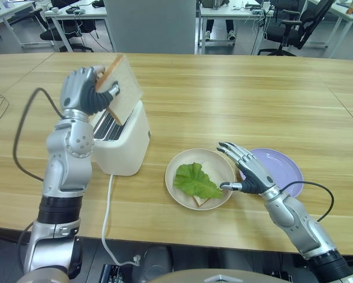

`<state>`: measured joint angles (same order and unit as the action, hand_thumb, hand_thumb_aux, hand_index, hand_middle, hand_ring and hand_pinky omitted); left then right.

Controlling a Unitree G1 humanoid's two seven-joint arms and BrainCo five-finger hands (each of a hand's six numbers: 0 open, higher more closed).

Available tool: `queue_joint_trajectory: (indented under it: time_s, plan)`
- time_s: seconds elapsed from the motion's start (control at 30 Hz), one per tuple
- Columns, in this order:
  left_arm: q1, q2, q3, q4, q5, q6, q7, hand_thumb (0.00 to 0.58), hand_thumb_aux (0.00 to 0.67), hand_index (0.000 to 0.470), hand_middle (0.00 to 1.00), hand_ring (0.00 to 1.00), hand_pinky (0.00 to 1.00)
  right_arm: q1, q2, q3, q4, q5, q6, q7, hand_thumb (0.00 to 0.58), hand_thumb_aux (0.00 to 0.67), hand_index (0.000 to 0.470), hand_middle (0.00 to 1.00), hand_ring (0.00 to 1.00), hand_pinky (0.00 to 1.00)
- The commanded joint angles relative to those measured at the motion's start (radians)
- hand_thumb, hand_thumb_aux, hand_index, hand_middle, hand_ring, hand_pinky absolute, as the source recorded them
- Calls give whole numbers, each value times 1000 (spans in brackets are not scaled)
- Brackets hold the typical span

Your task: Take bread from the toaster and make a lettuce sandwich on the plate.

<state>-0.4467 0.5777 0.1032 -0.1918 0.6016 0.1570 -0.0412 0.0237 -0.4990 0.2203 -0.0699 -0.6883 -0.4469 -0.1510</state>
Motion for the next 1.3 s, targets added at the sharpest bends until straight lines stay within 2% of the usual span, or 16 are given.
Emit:
queue_joint_trajectory:
  time_s: [0.03,0.23,0.43,0.6,0.87,1.3]
  plan:
    - [-28,-34,45,-163,-120,24,-63,580,670,460,1000,1000,1000,6,-27,-51,-53,-40,-41,-55,0,0,0,0,0,0]
    - [24,-127,-58,-293,-309,144,-261,580,670,460,1000,1000,1000,33,-78,-79,-118,-208,-101,-186,0,0,0,0,0,0]
    - [150,-188,-202,-244,-413,201,-387,580,670,460,1000,1000,1000,68,-105,-76,-140,-332,-128,-307,0,0,0,0,0,0]
    - [219,-219,-319,-84,-427,155,-432,580,670,460,1000,1000,1000,74,-97,2,-74,-393,-125,-306,0,0,0,0,0,0]
    - [217,-277,-370,161,-448,75,-431,580,670,460,1000,1000,1000,14,-100,139,108,-408,-105,-183,0,0,0,0,0,0]
    - [196,-395,-352,309,-474,31,-368,580,670,460,1000,1000,1000,-5,-115,177,137,-376,-92,-141,0,0,0,0,0,0]
